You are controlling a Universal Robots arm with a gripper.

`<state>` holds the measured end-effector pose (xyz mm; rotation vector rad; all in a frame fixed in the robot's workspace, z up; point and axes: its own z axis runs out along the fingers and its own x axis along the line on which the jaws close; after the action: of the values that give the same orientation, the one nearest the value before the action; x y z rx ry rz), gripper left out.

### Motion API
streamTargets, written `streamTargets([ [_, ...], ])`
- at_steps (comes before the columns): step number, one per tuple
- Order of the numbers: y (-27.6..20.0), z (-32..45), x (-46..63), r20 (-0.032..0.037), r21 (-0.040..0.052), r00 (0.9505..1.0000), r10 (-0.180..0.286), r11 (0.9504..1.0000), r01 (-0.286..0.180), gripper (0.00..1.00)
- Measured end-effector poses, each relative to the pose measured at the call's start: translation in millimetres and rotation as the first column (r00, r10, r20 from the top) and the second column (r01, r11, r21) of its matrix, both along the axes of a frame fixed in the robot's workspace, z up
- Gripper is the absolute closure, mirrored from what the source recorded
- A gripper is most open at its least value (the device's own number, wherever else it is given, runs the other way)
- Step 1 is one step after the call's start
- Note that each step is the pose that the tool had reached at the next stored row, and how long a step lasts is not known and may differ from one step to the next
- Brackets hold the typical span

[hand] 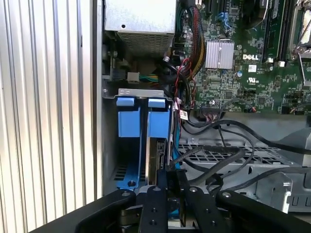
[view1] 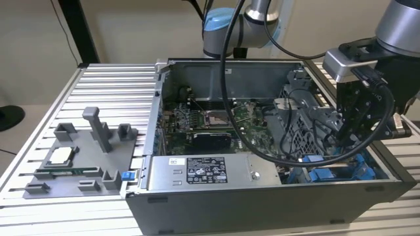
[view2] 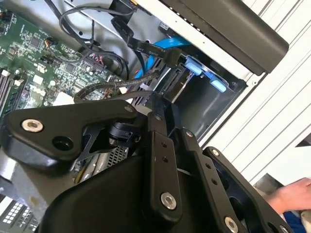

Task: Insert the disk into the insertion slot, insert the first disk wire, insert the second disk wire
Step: 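Insert the first disk wire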

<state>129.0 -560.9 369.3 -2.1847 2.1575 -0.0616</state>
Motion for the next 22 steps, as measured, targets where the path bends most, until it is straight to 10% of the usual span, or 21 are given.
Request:
streamTargets([
  [22, -4.7, -13.1, 8.6, -0.005, 0.0428, 0.9999, -0.013, 0.999, 0.013, 1.0],
])
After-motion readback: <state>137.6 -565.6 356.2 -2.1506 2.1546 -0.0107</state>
